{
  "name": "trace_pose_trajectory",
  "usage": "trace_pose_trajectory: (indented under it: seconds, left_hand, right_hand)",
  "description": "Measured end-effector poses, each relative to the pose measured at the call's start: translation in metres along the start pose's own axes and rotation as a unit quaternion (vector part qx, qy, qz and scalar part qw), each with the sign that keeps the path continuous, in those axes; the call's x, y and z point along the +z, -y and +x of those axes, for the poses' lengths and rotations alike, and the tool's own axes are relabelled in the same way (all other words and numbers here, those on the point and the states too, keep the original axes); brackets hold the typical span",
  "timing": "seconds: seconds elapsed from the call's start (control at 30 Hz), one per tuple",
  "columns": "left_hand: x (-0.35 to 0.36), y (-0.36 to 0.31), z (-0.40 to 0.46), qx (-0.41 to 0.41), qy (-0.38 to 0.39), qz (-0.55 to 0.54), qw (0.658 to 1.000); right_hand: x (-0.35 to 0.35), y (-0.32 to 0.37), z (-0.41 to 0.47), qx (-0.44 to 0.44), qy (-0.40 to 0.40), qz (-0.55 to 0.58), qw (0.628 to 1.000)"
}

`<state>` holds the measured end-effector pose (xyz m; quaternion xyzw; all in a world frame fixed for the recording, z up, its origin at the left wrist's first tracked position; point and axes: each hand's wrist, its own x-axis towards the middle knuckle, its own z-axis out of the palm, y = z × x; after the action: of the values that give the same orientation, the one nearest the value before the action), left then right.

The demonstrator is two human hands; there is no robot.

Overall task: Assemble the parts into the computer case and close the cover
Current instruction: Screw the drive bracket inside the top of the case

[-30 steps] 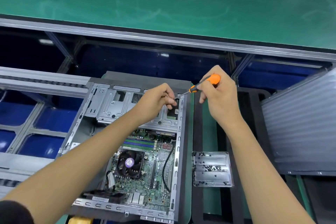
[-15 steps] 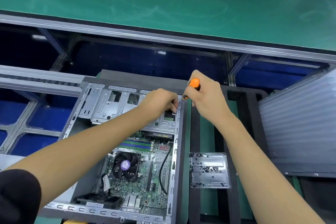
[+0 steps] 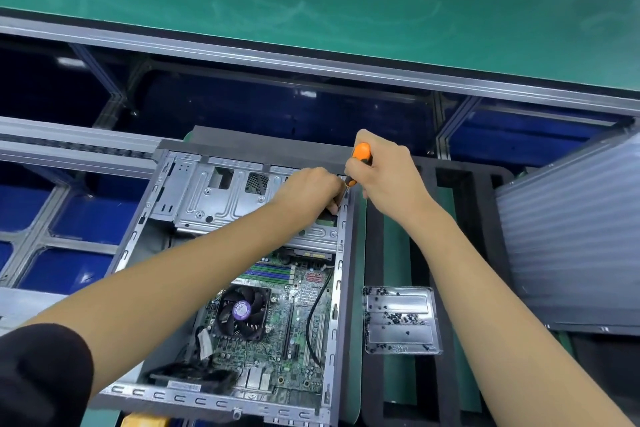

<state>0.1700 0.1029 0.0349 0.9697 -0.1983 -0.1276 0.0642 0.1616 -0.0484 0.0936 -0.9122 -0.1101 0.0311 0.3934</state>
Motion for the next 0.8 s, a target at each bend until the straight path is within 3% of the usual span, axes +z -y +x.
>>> trace_pose_trajectory:
  seconds: [0.1,0.2,0.3,0.43,0.53,0.63,0.8]
  left_hand:
    - [-0.002,0.010,0.002,0.002,0.010,-0.108,0.994]
    - [-0.002,0.022,-0.001,0.030,-0.031,-0.207,0.977]
    - [0.002,0.024,-0.006,0.062,-0.079,-0.239,0.966]
    - [0.009,0.021,-0.006,0.054,-0.109,-0.269,0.955]
    - [0.010,0.022,-0.007,0.073,-0.113,-0.263,0.955]
    - [0.011,0.024,-0.008,0.093,-0.111,-0.244,0.959]
    - [0.011,0.028,-0.012,0.077,-0.113,-0.276,0.951]
  right_hand:
    - [0.001,-0.002,0.004,0.010,-0.020,-0.044,0.999]
    - [0.004,0.000,0.005,0.007,-0.055,-0.135,0.989]
    - [0.006,0.001,0.005,-0.007,-0.082,-0.218,0.972]
    - [0.001,0.000,0.001,-0.050,-0.066,-0.232,0.969]
    - [-0.014,0.003,0.002,-0.121,-0.006,-0.159,0.980]
    - [-0.027,0.012,0.007,-0.168,0.091,-0.165,0.968]
    - [-0.030,0.019,0.017,-0.146,0.118,-0.123,0.975]
